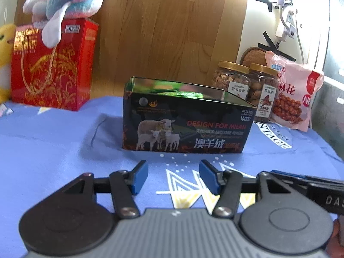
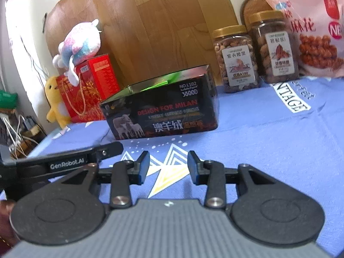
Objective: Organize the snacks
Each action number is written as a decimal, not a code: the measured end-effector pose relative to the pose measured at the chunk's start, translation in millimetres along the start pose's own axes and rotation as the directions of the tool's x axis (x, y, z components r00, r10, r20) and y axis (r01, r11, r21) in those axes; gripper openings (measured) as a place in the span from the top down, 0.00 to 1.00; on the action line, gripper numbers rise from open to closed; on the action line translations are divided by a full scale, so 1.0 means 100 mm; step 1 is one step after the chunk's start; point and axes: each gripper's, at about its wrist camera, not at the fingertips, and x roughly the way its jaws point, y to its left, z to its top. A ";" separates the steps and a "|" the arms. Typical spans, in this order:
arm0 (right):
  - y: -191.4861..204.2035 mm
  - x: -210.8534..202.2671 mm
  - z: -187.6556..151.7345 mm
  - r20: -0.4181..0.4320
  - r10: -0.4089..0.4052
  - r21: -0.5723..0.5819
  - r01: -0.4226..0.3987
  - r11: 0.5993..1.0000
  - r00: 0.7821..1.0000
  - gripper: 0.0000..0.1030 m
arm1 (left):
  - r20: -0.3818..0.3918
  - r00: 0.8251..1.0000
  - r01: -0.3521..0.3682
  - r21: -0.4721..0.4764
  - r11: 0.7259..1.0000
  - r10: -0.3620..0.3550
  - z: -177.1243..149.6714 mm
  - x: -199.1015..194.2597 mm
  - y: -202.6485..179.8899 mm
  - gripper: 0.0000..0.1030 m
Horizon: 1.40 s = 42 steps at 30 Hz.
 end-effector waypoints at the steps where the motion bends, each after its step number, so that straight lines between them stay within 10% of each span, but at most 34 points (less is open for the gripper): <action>1: -0.02 0.00 0.01 0.003 0.004 0.016 -0.004 1.000 1.000 0.60 | -0.007 1.000 0.008 -0.016 1.000 -0.009 0.01 0.01 0.03 0.48; 8: -0.21 -0.03 0.22 -0.010 -0.009 0.100 0.010 0.995 1.000 0.60 | -0.017 1.000 0.016 -0.108 0.994 -0.018 0.04 -0.01 0.19 0.48; 13: -0.35 0.04 0.58 -0.037 -0.028 0.039 0.030 0.999 0.999 0.42 | -0.064 0.991 -0.118 -0.058 0.991 0.114 0.30 -0.02 0.25 0.46; 21: -0.26 0.20 0.56 -0.141 -0.004 0.054 0.012 0.998 0.990 0.42 | -0.162 0.968 -0.196 -0.008 0.981 0.192 0.39 0.14 0.17 0.46; 42: 0.22 -0.06 0.41 -0.146 -0.004 0.013 0.006 1.000 0.989 0.20 | -0.090 0.955 -0.279 0.042 0.959 0.281 0.38 -0.23 -0.27 0.22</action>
